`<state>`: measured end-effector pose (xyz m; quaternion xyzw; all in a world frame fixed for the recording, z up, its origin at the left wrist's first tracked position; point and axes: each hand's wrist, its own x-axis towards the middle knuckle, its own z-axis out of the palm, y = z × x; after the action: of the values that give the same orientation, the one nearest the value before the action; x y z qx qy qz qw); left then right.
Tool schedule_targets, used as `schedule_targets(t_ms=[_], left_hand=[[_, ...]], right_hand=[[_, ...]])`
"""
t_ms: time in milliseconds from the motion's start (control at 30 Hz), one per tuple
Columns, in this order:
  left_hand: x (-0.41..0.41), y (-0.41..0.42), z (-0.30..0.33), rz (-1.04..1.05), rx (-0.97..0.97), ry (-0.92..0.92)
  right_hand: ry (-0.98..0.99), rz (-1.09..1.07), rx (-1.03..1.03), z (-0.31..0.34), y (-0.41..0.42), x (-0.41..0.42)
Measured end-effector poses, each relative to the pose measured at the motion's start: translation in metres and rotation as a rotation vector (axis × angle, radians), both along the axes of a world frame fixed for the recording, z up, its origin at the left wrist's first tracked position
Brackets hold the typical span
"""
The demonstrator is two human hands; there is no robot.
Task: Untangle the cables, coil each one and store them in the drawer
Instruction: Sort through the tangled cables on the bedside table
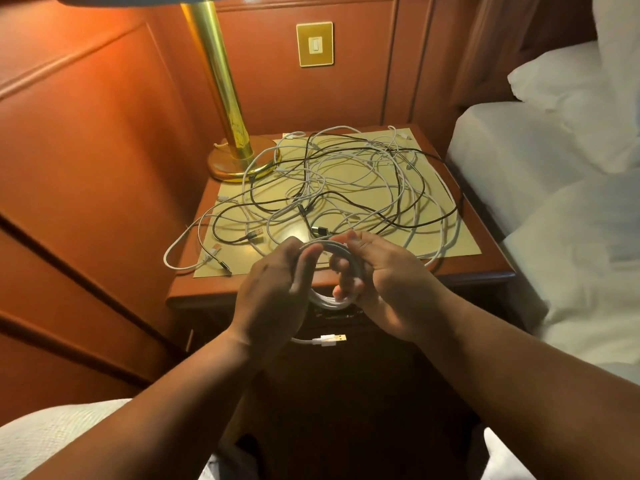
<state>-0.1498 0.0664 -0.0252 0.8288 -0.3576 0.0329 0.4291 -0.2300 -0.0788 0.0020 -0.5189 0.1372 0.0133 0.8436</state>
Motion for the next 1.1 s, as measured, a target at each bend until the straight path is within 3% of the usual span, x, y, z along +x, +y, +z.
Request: schedule_targets(t_ms=[67, 200, 300, 500, 733, 800, 867, 967, 1100], left_hand=[[-0.003, -0.002, 0.003, -0.046, -0.015, 0.068], [-0.003, -0.001, 0.006, -0.238, -0.015, 0.291], [0.005, 0.003, 0.008, -0.299, -0.067, 0.446], [0.014, 0.006, 0.002, -0.152, 0.02, 0.309], [-0.006, 0.004, 0.013, -0.186, -0.156, 0.628], [-0.012, -0.001, 0.015, -0.188, -0.209, 0.802], [-0.019, -0.005, 0.022, -0.158, -0.187, 0.959], [-0.025, -0.007, 0.02, -0.186, -0.116, 0.927], [-0.025, 0.0, 0.015, -0.246, -0.241, 1.161]], right_hand=[[0.023, -0.05, 0.028, -0.003, 0.003, -0.002], [0.108, -0.205, -0.313, -0.006, -0.002, 0.0], [0.101, -0.149, -0.433, -0.001, -0.012, 0.003], [0.014, -0.041, -0.163, 0.004, -0.013, 0.0], [-0.046, -0.111, -0.189, -0.002, -0.014, 0.002], [-0.042, -0.139, -0.227, -0.006, -0.013, 0.003], [-0.051, -0.177, -0.307, -0.011, -0.012, 0.003], [-0.107, -0.197, -0.611, -0.016, -0.01, 0.003], [-0.153, -0.209, -0.788, -0.017, -0.006, 0.003]])
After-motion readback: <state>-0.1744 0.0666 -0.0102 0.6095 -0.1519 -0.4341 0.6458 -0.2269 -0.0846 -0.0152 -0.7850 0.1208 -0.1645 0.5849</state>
